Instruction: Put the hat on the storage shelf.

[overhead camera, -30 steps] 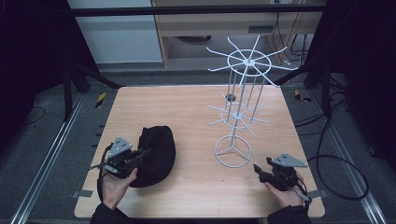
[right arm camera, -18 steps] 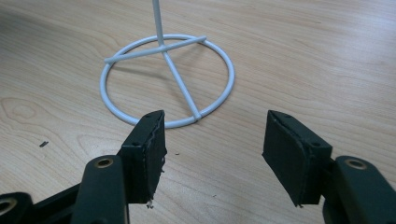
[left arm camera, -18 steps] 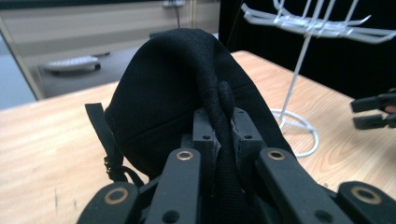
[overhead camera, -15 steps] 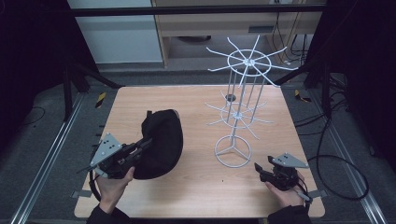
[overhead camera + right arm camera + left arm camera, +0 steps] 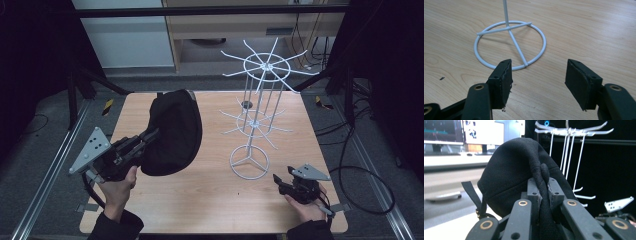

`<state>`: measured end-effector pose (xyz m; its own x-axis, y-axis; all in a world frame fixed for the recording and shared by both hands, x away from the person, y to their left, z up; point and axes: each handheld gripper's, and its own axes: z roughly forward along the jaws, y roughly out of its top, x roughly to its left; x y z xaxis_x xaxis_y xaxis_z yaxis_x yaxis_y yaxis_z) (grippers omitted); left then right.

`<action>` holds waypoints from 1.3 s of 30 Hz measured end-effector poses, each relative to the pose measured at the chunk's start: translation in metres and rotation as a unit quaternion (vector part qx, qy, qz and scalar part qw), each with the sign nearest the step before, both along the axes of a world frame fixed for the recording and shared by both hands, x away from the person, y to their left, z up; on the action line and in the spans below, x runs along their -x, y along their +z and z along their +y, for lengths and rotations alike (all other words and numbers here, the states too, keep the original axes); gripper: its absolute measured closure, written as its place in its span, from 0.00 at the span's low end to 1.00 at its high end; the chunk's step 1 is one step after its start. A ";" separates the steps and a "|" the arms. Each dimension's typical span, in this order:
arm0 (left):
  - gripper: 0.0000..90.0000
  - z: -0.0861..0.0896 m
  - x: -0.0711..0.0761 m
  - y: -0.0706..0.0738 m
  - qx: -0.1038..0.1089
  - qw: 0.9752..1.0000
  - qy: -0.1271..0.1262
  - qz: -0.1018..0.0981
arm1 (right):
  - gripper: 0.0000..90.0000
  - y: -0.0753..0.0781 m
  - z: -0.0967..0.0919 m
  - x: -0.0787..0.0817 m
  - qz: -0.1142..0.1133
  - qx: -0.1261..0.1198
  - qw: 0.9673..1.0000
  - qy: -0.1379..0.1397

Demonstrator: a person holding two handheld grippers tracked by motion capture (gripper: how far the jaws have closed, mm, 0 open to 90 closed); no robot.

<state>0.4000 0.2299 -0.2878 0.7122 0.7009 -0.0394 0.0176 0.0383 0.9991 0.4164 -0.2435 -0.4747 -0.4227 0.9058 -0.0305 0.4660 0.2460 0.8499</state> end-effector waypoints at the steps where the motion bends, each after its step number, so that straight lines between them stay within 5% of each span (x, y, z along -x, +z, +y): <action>1: 0.91 -0.001 0.001 0.008 0.004 1.000 -0.001 -0.011 | 0.43 0.000 0.000 0.000 -0.002 0.001 1.000 0.000; 26: 0.91 -0.017 -0.001 0.058 0.049 0.995 -0.047 -0.073 | 0.42 -0.001 -0.001 -0.001 -0.007 0.003 1.000 -0.002; 39: 0.91 -0.054 -0.009 0.085 0.041 0.992 -0.079 -0.094 | 0.41 0.000 -0.002 -0.001 -0.009 0.003 1.000 -0.001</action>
<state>0.4087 0.1755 -0.2027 0.8134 0.5793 0.0533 -0.1571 0.1305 0.9789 0.4170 -0.2451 -0.4752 -0.4200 0.9065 -0.0436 0.4508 0.2501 0.8569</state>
